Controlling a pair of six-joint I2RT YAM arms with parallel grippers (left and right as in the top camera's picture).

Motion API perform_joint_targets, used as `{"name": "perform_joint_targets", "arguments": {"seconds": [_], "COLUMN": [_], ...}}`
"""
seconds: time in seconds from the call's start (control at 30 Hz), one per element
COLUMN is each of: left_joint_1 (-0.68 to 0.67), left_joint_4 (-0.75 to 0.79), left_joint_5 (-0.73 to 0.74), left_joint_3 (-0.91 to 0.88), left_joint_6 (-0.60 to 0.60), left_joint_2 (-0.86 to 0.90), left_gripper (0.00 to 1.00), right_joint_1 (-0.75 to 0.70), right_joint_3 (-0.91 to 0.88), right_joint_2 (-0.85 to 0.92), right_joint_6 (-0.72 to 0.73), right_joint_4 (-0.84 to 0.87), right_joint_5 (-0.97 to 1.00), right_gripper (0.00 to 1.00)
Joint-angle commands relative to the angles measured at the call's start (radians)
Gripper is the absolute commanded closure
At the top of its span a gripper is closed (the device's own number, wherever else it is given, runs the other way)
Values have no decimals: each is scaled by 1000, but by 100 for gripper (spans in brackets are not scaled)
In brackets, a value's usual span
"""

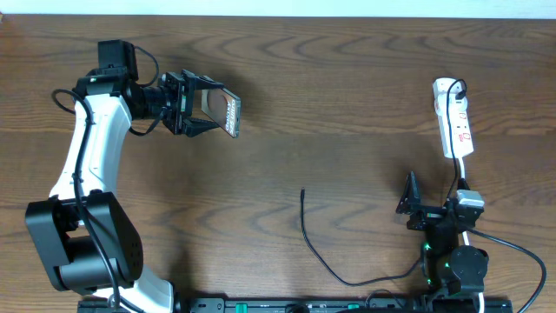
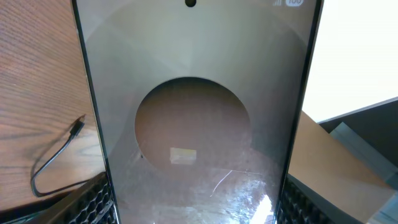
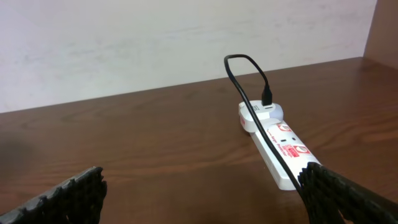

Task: Plug charger to phone and switch on socket
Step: 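Lift the phone with the left gripper and tilt it upright toward center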

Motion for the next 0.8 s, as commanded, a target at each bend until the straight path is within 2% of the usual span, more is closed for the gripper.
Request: {"name": "perform_joint_targets", "arguments": {"seconds": [0.0, 0.77], "left_joint_1": [3, 3], "left_joint_4": [3, 5], "left_joint_5": [49, 50], "left_joint_3": [35, 35], "left_joint_6": [-9, -9], "left_joint_2": [-41, -41], "left_gripper": [93, 93], "right_joint_1": [7, 7], "right_joint_3": [-1, -1], "right_joint_2": [-6, -6], "right_joint_6": [-8, -7], "right_joint_4": [-3, -7], "right_joint_5": [11, -42], "right_gripper": [1, 1]}}
